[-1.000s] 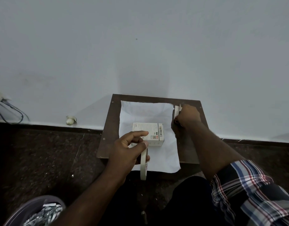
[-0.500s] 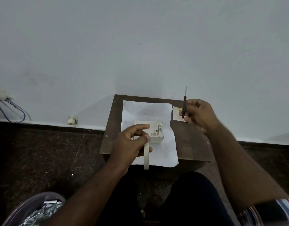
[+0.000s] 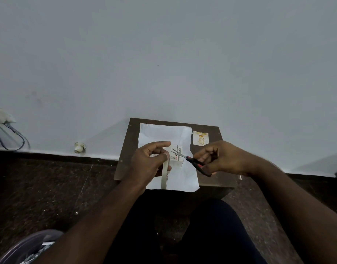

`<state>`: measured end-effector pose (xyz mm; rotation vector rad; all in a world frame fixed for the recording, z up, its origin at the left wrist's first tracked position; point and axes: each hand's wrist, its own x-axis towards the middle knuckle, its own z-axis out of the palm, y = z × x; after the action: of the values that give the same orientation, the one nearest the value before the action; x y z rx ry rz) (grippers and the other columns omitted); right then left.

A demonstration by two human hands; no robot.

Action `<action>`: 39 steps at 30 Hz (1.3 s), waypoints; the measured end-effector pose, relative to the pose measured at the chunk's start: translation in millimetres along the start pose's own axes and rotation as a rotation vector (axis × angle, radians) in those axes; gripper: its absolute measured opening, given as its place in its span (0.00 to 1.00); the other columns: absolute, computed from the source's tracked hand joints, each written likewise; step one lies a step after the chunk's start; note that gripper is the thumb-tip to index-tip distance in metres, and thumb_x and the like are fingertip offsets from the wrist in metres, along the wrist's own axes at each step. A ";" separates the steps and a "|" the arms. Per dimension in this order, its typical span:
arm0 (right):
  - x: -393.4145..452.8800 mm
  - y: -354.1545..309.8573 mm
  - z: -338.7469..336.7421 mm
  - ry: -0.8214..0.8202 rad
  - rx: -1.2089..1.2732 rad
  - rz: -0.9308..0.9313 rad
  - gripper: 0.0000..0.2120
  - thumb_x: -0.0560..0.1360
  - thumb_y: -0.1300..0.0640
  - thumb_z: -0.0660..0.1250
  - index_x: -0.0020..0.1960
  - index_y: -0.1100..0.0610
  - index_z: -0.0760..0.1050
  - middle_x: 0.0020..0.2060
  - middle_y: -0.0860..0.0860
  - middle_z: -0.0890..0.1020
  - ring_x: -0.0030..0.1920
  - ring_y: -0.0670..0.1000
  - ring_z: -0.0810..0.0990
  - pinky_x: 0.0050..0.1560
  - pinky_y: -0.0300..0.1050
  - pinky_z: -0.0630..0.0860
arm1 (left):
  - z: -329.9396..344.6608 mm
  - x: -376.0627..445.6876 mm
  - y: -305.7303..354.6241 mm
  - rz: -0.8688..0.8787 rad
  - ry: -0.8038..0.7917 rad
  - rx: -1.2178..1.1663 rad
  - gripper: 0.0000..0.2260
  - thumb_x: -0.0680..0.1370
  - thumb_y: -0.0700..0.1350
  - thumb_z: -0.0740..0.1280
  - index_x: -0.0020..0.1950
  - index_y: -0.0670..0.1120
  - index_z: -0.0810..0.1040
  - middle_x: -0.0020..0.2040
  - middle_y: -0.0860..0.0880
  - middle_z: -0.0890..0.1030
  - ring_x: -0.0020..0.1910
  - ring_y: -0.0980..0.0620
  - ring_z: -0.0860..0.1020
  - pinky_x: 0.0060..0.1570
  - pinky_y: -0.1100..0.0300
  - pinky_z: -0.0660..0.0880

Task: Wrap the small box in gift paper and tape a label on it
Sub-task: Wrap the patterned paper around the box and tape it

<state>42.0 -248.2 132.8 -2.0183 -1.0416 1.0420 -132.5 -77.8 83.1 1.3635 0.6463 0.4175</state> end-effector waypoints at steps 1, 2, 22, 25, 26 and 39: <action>0.5 -2.0 -0.4 0.001 -0.021 -0.013 0.14 0.71 0.69 0.75 0.55 0.58 0.83 0.45 0.55 0.87 0.44 0.50 0.84 0.48 0.50 0.80 | 0.4 -0.1 0.6 0.003 -0.004 -0.002 0.12 0.79 0.36 0.69 0.57 0.50 0.85 0.50 0.44 0.83 0.39 0.40 0.86 0.44 0.48 0.84; 1.3 -3.8 -1.0 0.006 -0.041 -0.025 0.14 0.71 0.69 0.74 0.54 0.57 0.84 0.45 0.54 0.87 0.44 0.50 0.84 0.47 0.48 0.80 | 0.7 -0.6 1.0 0.006 -0.007 -0.003 0.13 0.79 0.36 0.69 0.57 0.50 0.85 0.50 0.44 0.83 0.40 0.41 0.86 0.44 0.48 0.84; 6.6 -16.0 -0.4 0.124 -0.369 -0.121 0.15 0.72 0.64 0.74 0.49 0.43 0.85 0.42 0.43 0.86 0.41 0.40 0.83 0.42 0.30 0.74 | -2.1 -5.7 6.5 0.025 -0.029 0.071 0.12 0.79 0.37 0.69 0.60 0.50 0.84 0.52 0.46 0.83 0.41 0.45 0.86 0.45 0.50 0.85; 10.1 -12.7 0.9 0.150 -0.417 -0.127 0.13 0.72 0.62 0.75 0.52 0.46 0.85 0.42 0.42 0.86 0.41 0.40 0.83 0.43 0.30 0.75 | -2.5 -5.5 5.8 0.027 -0.020 0.074 0.12 0.79 0.37 0.70 0.59 0.50 0.85 0.51 0.46 0.83 0.39 0.45 0.86 0.42 0.53 0.84; 10.8 -12.4 1.2 0.157 -0.426 -0.125 0.13 0.72 0.62 0.75 0.52 0.46 0.86 0.42 0.42 0.86 0.41 0.40 0.83 0.43 0.30 0.74 | -2.5 -5.5 5.8 0.026 -0.017 0.073 0.12 0.79 0.37 0.70 0.59 0.50 0.85 0.51 0.46 0.83 0.39 0.45 0.86 0.41 0.55 0.84; 11.9 -6.9 6.0 0.118 -0.536 -0.086 0.20 0.74 0.55 0.73 0.65 0.47 0.78 0.51 0.37 0.81 0.50 0.39 0.78 0.47 0.30 0.71 | -3.4 3.3 0.0 0.055 -0.002 0.039 0.17 0.79 0.34 0.68 0.59 0.54 0.85 0.48 0.45 0.82 0.38 0.40 0.86 0.47 0.45 0.84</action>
<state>38.9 -233.6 131.1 -2.3869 -1.4416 0.6289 -132.2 -73.1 82.3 1.4212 0.6191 0.4503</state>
